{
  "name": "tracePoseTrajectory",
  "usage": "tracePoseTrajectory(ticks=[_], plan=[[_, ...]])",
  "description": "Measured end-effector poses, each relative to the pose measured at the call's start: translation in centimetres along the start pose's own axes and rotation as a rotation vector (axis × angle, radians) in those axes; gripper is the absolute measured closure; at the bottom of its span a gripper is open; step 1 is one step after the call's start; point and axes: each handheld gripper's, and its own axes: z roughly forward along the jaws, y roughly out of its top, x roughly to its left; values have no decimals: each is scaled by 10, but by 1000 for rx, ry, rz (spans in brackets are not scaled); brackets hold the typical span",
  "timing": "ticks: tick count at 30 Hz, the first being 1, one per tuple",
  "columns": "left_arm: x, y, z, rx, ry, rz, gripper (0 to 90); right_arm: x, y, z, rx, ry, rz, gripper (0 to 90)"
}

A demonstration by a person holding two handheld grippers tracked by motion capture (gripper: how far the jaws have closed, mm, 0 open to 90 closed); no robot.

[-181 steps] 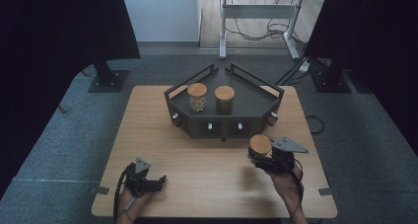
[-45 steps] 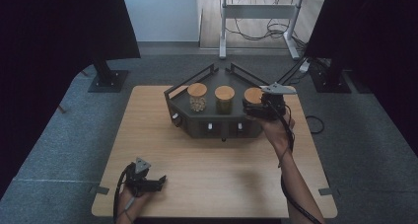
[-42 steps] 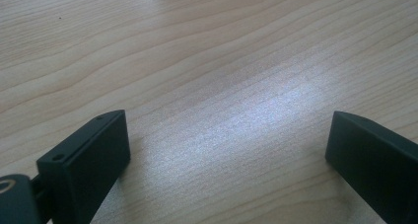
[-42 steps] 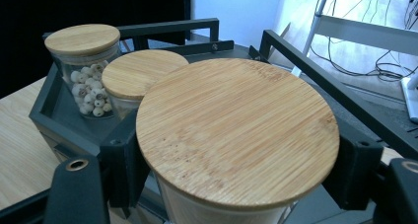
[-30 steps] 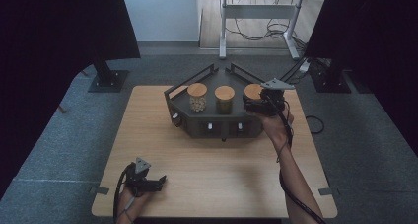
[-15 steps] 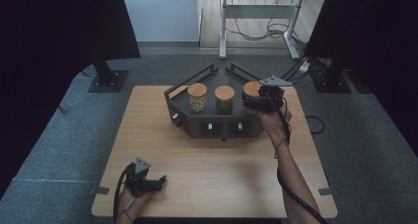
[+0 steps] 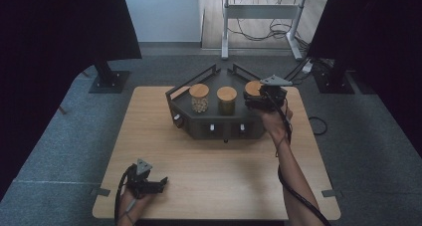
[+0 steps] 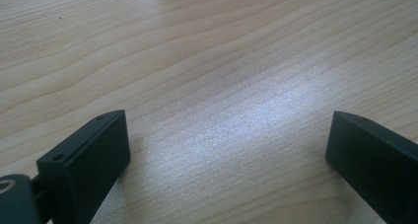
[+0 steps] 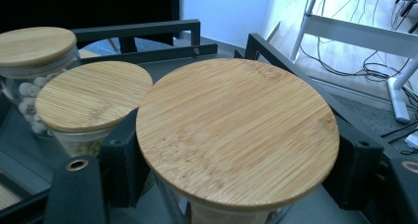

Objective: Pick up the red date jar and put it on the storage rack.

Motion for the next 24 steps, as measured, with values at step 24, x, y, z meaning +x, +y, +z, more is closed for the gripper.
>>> tracePoseTrajectory(ticks=[24], plan=[[0, 0, 0, 0, -1, 0, 29, -6, -14, 14, 30, -18, 6, 249]])
